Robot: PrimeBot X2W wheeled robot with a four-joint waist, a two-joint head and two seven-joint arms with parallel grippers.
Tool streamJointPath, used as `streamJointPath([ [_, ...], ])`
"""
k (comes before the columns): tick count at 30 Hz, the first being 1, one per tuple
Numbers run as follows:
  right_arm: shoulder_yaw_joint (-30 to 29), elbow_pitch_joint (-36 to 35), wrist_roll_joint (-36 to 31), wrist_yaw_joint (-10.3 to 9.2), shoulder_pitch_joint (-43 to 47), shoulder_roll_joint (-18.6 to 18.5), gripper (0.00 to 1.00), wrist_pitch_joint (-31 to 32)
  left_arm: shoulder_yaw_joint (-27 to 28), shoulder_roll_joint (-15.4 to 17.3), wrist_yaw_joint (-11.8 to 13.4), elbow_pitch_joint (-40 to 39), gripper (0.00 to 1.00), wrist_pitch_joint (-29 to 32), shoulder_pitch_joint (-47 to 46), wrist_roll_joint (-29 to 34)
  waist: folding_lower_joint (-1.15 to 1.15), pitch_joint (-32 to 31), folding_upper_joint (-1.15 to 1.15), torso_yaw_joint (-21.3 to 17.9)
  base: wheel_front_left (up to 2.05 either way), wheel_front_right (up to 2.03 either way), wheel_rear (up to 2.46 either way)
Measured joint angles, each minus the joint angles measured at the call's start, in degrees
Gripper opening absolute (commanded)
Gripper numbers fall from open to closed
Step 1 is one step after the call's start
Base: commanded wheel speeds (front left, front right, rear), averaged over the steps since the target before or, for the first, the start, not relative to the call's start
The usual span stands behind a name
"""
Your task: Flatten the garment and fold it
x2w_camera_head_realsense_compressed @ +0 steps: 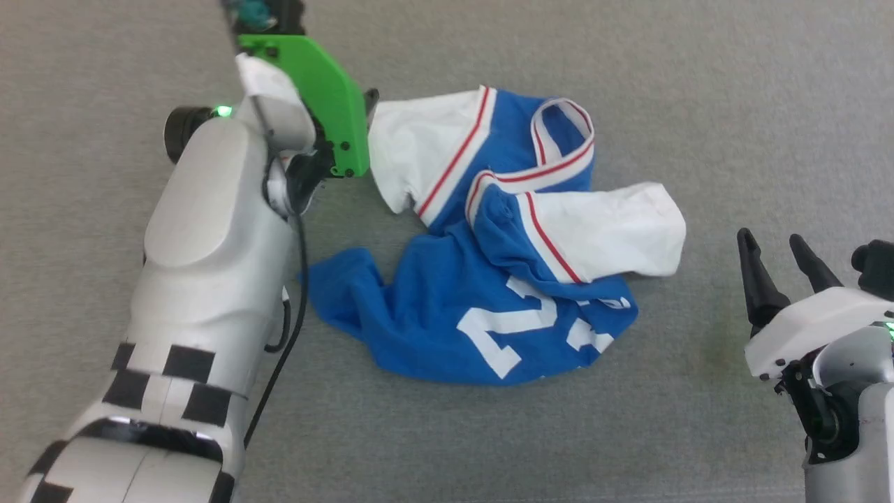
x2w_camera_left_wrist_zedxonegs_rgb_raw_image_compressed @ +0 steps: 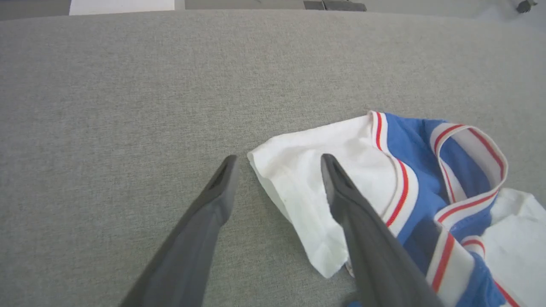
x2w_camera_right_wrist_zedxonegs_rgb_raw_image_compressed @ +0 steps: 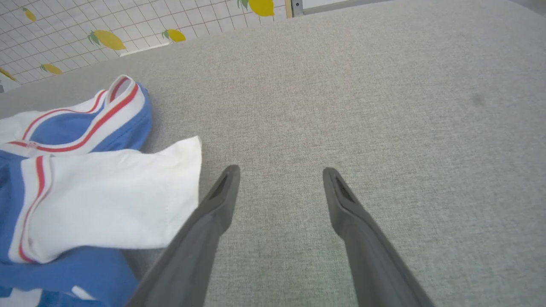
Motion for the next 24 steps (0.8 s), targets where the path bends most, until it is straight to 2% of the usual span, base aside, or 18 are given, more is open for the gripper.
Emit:
streamJointPath([
  [6,0.7,1.4,1.1,0.00,0.0,0.0,1.00,-1.9,-4.0,0.7,0.4,3.8,1.00,7.0,-1.6,2.8,0.00,3.9,0.00,-2.1,0.00,0.00,0.00],
  [11,0.0,1.9,0.6,0.00,-0.1,0.0,1.00,-2.5,-5.4,0.9,-0.8,4.2,1.00,10.0,-2.0,2.9,0.00,6.1,0.00,-3.2,0.00,0.00,0.00],
  [12,-0.2,2.0,0.6,0.00,-0.1,0.0,1.00,-2.6,-5.5,1.0,-1.1,4.1,0.82,10.0,-2.1,2.9,0.00,6.4,0.00,-3.3,0.00,0.00,0.00],
  [13,-0.4,2.0,0.6,0.00,-0.2,0.0,1.00,-2.7,-5.4,1.0,-1.3,3.8,0.00,9.2,-2.1,2.8,0.00,6.6,0.00,-3.4,0.00,0.00,0.00],
  [18,-0.4,2.0,-0.1,0.00,-0.3,0.0,1.00,-2.7,-4.2,0.0,-2.1,3.3,0.00,3.6,-1.1,0.7,0.00,6.4,0.00,-2.5,0.00,0.00,0.00],
  [24,1.5,0.8,-1.2,0.00,-0.7,-0.1,1.00,-1.6,-0.7,-0.9,-2.3,-1.4,0.00,-7.3,3.6,-2.7,0.00,4.1,0.00,-1.1,0.00,0.00,0.00],
])
